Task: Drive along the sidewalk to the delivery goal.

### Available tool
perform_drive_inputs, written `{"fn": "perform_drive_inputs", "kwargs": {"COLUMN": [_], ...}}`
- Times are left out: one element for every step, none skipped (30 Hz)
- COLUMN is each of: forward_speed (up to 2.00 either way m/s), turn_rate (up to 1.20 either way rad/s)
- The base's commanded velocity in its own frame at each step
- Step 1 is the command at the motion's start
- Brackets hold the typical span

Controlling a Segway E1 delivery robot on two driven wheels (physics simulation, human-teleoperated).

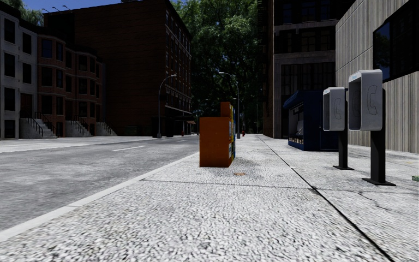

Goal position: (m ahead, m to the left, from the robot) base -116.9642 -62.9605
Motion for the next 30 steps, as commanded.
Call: {"fn": "perform_drive_inputs", "kwargs": {"forward_speed": [0.00, 0.00, 0.00, 0.00, 0.00, 0.00, 0.00, 0.00, 0.00, 0.00, 0.00, 0.00, 0.00, 0.00, 0.00, 0.00, 0.00, 0.00, 0.00, 0.00, 0.00, 0.00, 0.00, 0.00, 0.00, 0.00, 0.00, 0.00, 0.00, 0.00], "turn_rate": [0.00, 0.00, 0.00, 0.00, 0.00, 0.00, 0.00, 0.00, 0.00, 0.00, 0.00, 0.00, 0.00, 0.00, 0.00, 0.00, 0.00, 0.00, 0.00, 0.00, 0.00, 0.00, 0.00, 0.00, 0.00, 0.00, 0.00, 0.00, 0.00, 0.00]}}
